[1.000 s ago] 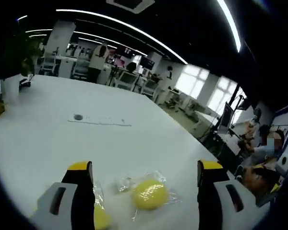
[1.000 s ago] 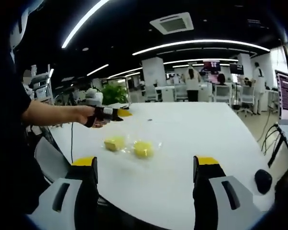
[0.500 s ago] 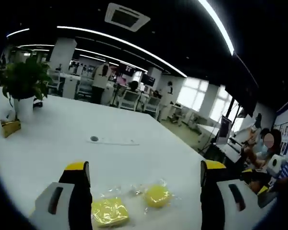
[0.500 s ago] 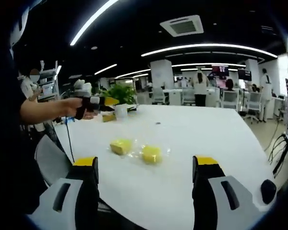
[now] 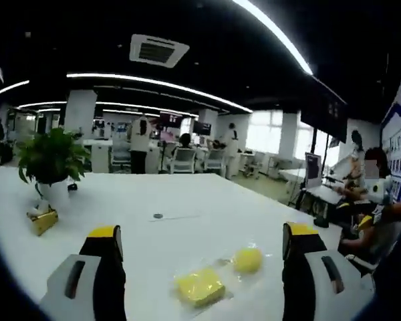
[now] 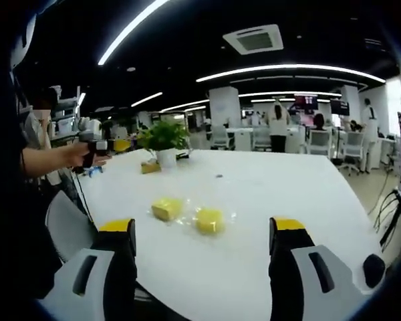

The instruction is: Compare the silicone blocks by pressing each to a similar depth, holding the contact briefly, and releasing to observe deformation and rebound differences across the visible hardness samples.

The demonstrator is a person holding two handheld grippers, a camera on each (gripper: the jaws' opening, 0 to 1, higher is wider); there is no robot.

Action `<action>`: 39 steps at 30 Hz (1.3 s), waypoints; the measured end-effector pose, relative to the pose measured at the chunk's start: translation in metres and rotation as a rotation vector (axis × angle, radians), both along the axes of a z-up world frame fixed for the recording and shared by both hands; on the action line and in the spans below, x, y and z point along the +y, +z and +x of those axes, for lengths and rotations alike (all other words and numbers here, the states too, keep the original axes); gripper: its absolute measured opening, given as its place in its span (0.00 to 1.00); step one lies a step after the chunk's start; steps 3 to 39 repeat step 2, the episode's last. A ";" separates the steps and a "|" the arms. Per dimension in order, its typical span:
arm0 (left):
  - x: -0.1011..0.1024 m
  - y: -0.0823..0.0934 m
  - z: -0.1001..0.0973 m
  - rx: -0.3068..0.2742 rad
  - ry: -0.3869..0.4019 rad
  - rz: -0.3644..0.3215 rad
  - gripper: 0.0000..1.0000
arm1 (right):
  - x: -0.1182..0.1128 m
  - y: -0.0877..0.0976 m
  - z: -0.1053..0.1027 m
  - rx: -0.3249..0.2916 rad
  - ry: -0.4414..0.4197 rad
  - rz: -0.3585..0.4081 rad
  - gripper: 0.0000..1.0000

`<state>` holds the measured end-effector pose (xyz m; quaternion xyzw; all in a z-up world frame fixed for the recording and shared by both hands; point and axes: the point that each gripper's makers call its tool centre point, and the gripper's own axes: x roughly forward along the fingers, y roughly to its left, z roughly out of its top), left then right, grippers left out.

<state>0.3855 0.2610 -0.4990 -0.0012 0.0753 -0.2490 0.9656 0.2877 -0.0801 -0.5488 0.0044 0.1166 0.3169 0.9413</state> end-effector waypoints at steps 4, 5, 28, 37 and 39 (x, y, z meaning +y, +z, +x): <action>0.007 -0.001 -0.011 0.000 -0.007 0.006 0.99 | -0.002 -0.001 0.002 -0.008 -0.003 -0.020 0.77; 0.007 -0.001 -0.011 0.000 -0.007 0.006 0.99 | -0.002 -0.001 0.002 -0.008 -0.003 -0.020 0.77; 0.007 -0.001 -0.011 0.000 -0.007 0.006 0.99 | -0.002 -0.001 0.002 -0.008 -0.003 -0.020 0.77; 0.007 -0.001 -0.011 0.000 -0.007 0.006 0.99 | -0.002 -0.001 0.002 -0.008 -0.003 -0.020 0.77; 0.007 -0.001 -0.011 0.000 -0.007 0.006 0.99 | -0.002 -0.001 0.002 -0.008 -0.003 -0.020 0.77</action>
